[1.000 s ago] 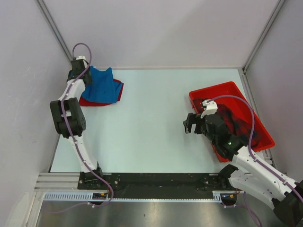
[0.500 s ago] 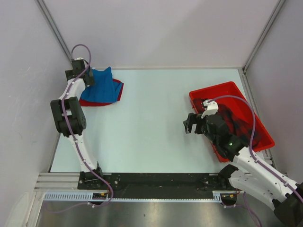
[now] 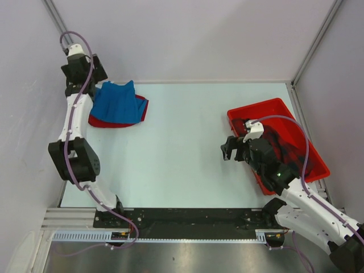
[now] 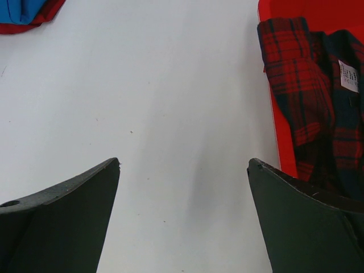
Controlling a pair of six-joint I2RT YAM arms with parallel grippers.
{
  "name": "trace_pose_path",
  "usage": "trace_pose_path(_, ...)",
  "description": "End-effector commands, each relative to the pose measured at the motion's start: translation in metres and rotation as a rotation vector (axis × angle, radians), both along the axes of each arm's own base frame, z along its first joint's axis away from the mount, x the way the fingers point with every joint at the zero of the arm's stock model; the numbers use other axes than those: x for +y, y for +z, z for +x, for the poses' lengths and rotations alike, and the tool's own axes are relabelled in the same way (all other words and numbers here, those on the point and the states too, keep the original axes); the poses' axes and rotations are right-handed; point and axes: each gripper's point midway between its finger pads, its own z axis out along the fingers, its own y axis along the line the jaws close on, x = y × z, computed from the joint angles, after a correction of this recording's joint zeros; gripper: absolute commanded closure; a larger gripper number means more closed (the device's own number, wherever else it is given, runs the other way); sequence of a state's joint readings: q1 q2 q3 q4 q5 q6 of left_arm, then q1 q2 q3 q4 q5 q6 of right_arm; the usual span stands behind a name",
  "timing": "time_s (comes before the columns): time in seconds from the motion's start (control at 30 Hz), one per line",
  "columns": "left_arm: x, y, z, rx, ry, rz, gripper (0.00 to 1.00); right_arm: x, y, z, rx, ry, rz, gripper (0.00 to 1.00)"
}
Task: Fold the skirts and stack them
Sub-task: Place the skirt at the corner of the board.
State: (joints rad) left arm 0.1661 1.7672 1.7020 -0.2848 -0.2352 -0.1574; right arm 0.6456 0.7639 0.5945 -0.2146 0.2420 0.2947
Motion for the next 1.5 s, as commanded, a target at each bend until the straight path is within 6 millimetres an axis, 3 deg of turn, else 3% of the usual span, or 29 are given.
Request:
trace_pose_path(0.0,-0.038,-0.017,0.020,0.040,-0.134,0.041,0.00,-0.002,0.008,0.001,-0.023,-0.003,0.012,0.00)
trace_pose_path(0.17,-0.042,-0.058,0.047,0.161,-0.127,0.089,0.00,-0.004,0.009,0.002,-0.032,-0.015,0.004,0.00)
trace_pose_path(0.2,-0.042,-0.076,0.053,0.193,-0.130,0.087,0.00,-0.004,0.009,0.002,-0.034,-0.013,0.000,0.00)
trace_pose_path(0.27,-0.041,-0.083,0.061,0.201,-0.138,0.089,0.00,-0.005,0.007,0.005,-0.035,-0.020,-0.009,0.00)
trace_pose_path(0.4,-0.053,-0.127,0.077,0.269,-0.246,0.103,0.00,-0.004,0.001,0.009,-0.021,-0.030,-0.028,0.00)
trace_pose_path(0.63,-0.042,-0.190,0.083,0.428,-0.246,0.169,0.00,0.001,-0.003,0.012,-0.011,-0.019,-0.026,0.00)
trace_pose_path(0.77,-0.046,-0.206,0.087,0.474,-0.273,0.155,0.00,0.001,-0.004,0.013,-0.007,-0.018,-0.024,0.00)
trace_pose_path(0.83,-0.051,-0.197,0.089,0.448,-0.288,0.136,0.00,0.002,-0.004,0.014,-0.005,-0.018,-0.020,0.00)
trace_pose_path(0.93,-0.055,-0.164,0.089,0.383,-0.288,0.112,0.00,0.004,-0.003,0.013,-0.003,-0.012,-0.009,0.00)
trace_pose_path(1.03,-0.059,-0.110,0.086,0.278,-0.257,0.077,0.00,0.001,0.004,0.012,-0.008,-0.032,0.000,0.00)
trace_pose_path(1.07,-0.057,-0.079,0.081,0.226,-0.234,0.080,0.00,-0.001,0.005,0.013,-0.005,-0.048,0.000,0.00)
trace_pose_path(1.13,-0.059,-0.044,0.072,0.153,-0.154,0.031,0.00,-0.011,0.006,0.014,0.007,-0.117,0.019,0.00)
trace_pose_path(1.17,-0.061,-0.012,0.062,0.099,-0.130,0.024,0.00,-0.014,0.008,0.013,0.005,-0.136,0.029,0.00)
trace_pose_path(1.23,-0.074,0.015,0.044,0.066,-0.107,-0.004,0.00,-0.019,0.008,0.013,0.013,-0.178,0.044,0.00)
trace_pose_path(1.27,-0.093,0.045,0.029,0.018,-0.127,-0.013,0.00,-0.021,0.014,0.013,0.006,-0.191,0.057,0.00)
trace_pose_path(1.33,-0.103,0.048,0.005,0.025,-0.078,-0.052,0.00,-0.027,0.016,0.012,0.021,-0.220,0.060,0.00)
trace_pose_path(1.37,-0.117,0.051,-0.018,0.024,-0.080,-0.073,0.00,-0.029,0.023,0.014,0.016,-0.233,0.067,0.00)
trace_pose_path(1.43,-0.133,0.041,-0.044,0.030,-0.079,-0.149,0.00,-0.040,0.022,0.013,0.041,-0.284,0.053,0.00)
trace_pose_path(1.47,-0.146,0.018,-0.075,0.070,-0.097,-0.179,0.00,-0.048,0.026,0.016,0.048,-0.325,0.053,0.00)
